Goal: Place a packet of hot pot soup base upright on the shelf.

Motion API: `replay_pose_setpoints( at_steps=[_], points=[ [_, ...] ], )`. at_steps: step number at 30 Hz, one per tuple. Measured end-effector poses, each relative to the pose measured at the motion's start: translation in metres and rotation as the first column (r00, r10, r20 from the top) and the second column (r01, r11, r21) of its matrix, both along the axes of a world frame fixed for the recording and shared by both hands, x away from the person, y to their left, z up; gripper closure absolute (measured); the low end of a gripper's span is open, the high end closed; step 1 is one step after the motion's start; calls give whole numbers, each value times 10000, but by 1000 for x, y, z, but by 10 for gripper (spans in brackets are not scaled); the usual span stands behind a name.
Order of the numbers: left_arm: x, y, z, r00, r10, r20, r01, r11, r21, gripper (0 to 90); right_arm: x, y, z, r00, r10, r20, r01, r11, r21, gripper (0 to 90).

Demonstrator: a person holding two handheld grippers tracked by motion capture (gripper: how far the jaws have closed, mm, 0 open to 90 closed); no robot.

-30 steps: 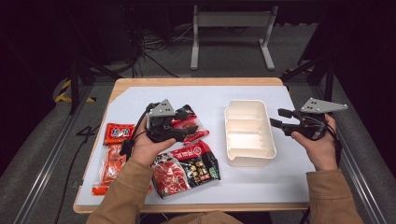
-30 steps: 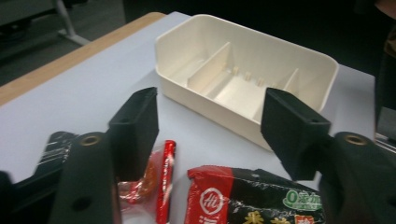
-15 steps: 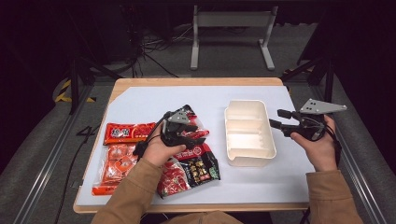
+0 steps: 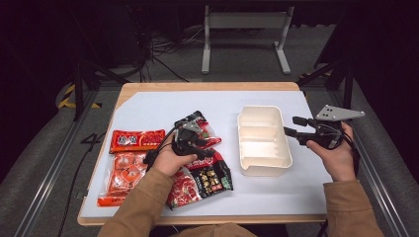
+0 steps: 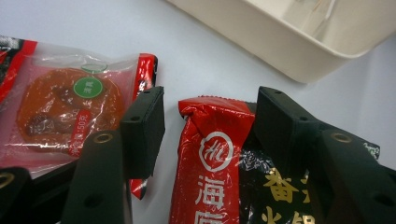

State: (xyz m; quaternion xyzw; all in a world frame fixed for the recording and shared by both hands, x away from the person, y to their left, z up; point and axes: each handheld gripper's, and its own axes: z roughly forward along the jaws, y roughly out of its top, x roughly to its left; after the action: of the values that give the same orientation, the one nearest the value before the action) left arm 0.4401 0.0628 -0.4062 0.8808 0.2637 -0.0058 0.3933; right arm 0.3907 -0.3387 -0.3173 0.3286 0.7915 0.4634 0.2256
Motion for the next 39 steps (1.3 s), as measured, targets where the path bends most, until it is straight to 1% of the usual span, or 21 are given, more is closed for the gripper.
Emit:
replay_pose_setpoints(
  at_steps=[1, 4, 6, 7, 10, 13, 15, 20, 24, 26, 29, 31, 32, 34, 39],
  points=[
    [1, 0, -1, 10000, -64, 6, 64, 10000, 45, 439, 0, 0, 0, 10000, -8, -5, 8, 10000, 4, 453],
    [2, -2, -5, 9998, -50, -187, 57, 9992, 384, 434, 1, 0, -1, 10000, -8, -63, 9, 10000, 24, 452],
    [2, -4, -7, 9996, -85, -272, 98, 9987, 503, 444, 1, 0, -2, 10000, -3, -67, 3, 10000, 23, 451],
    [2, -5, -7, 9997, -159, -208, 169, 9985, 529, 446, 1, 0, -2, 10000, -8, -71, 8, 10000, 36, 451],
    [2, -6, -8, 9996, -184, -213, 198, 9975, 679, 464, 1, 0, -2, 10000, 9, -89, -8, 10000, 72, 451],
    [2, -7, -10, 9991, -257, -326, 283, 9965, 793, 487, 0, 0, -2, 9999, 57, -102, -56, 9999, 124, 451],
    [3, -8, -11, 9984, -355, -444, 394, 9953, 890, 511, 0, 0, -2, 9999, 86, -129, -84, 9999, 133, 450],
    [4, -9, -14, 9967, -382, -712, 472, 9904, 1297, 547, 0, 0, -2, 9998, 135, -142, -133, 9999, 101, 447],
    [5, -10, -17, 9960, -476, -751, 584, 9871, 1490, 574, 0, 0, -2, 9998, 122, -132, -120, 9998, 168, 443],
    [5, -10, -18, 9955, -445, -835, 570, 9865, 1536, 580, 0, -1, -2, 9999, 119, -124, -117, 9998, 169, 443],
    [7, -10, -18, 9958, -420, -816, 548, 9854, 1613, 624, 0, -2, -1, 9999, 98, -99, -96, 9997, 229, 444],
    [6, -10, -18, 9954, -270, -919, 422, 9850, 1672, 653, 0, -2, -1, 9999, 93, -91, -91, 9997, 231, 444],
    [7, -10, -18, 9956, -235, -909, 386, 9850, 1682, 663, 0, -2, -1, 9999, 102, -92, -100, 9997, 228, 444],
    [6, -9, -19, 9945, -13, -1043, 187, 9859, 1663, 728, 0, -1, -1, 9999, 125, -98, -123, 9998, 180, 444],
    [4, -8, -19, 9936, 132, -1120, 48, 9872, 1595, 812, 1, 0, -2, 9999, 63, -113, -62, 9999, 109, 447]
  ],
)
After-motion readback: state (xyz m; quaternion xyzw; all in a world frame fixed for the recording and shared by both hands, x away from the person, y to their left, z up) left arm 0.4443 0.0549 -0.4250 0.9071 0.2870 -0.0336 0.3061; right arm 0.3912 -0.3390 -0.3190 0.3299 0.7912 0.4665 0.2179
